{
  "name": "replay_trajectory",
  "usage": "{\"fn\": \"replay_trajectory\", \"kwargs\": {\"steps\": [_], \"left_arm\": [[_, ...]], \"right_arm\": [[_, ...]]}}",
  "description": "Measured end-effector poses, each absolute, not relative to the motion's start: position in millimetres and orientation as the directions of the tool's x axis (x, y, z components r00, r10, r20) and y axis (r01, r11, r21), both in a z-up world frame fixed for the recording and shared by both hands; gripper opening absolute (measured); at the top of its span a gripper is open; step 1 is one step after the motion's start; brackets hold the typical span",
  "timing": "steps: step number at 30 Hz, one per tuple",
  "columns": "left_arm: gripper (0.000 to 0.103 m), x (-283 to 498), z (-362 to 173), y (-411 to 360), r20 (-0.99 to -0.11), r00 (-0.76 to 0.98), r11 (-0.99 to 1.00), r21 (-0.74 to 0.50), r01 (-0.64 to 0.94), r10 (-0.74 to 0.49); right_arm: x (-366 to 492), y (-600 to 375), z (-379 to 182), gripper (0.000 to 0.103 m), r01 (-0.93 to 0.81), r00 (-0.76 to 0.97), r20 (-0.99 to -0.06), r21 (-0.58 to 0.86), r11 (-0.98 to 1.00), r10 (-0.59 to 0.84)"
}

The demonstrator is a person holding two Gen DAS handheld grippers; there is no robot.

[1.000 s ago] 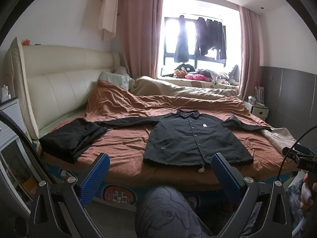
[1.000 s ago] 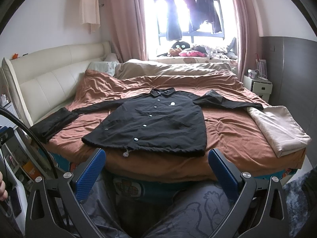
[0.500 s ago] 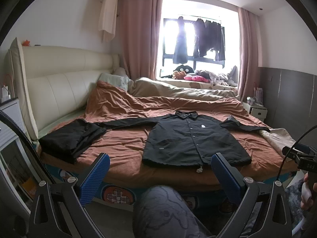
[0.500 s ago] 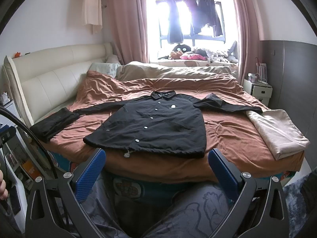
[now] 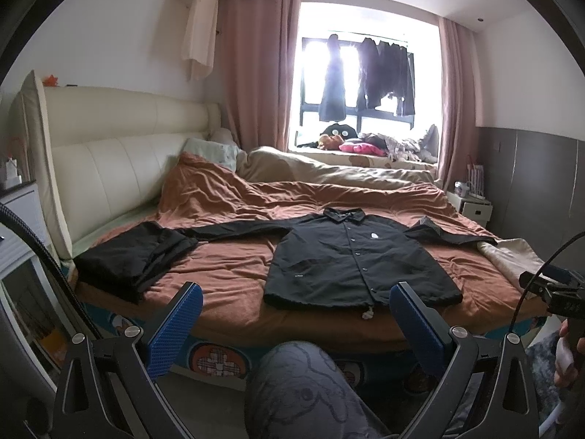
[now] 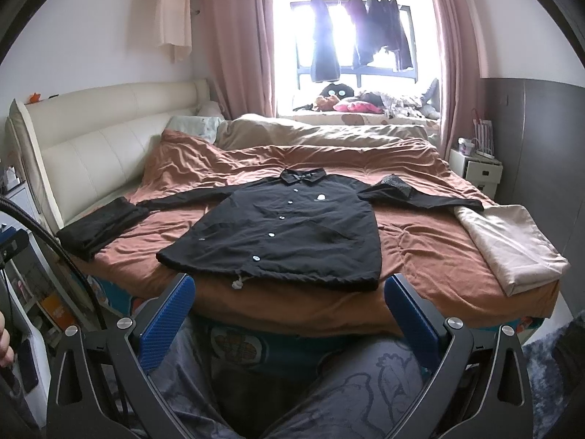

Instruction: Fold large clothes

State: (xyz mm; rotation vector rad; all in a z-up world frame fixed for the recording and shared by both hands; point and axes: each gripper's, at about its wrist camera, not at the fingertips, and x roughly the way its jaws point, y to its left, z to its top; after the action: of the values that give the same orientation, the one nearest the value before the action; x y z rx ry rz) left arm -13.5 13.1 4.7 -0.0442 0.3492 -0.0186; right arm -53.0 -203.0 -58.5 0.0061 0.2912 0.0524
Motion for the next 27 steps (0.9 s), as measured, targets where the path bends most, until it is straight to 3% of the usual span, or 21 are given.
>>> {"fn": "replay_trajectory", "kwargs": {"steps": [27], "left_arm": [[0.103,-31.0,16.5,38.3,-0.321,0.947,0.998,-0.056,0.005,-0.023]], "right_arm": [[-71.9,-194.3,-39.4,0.103,-0.065,0.962,-0.264,0.042,0.997,0.073]]}}
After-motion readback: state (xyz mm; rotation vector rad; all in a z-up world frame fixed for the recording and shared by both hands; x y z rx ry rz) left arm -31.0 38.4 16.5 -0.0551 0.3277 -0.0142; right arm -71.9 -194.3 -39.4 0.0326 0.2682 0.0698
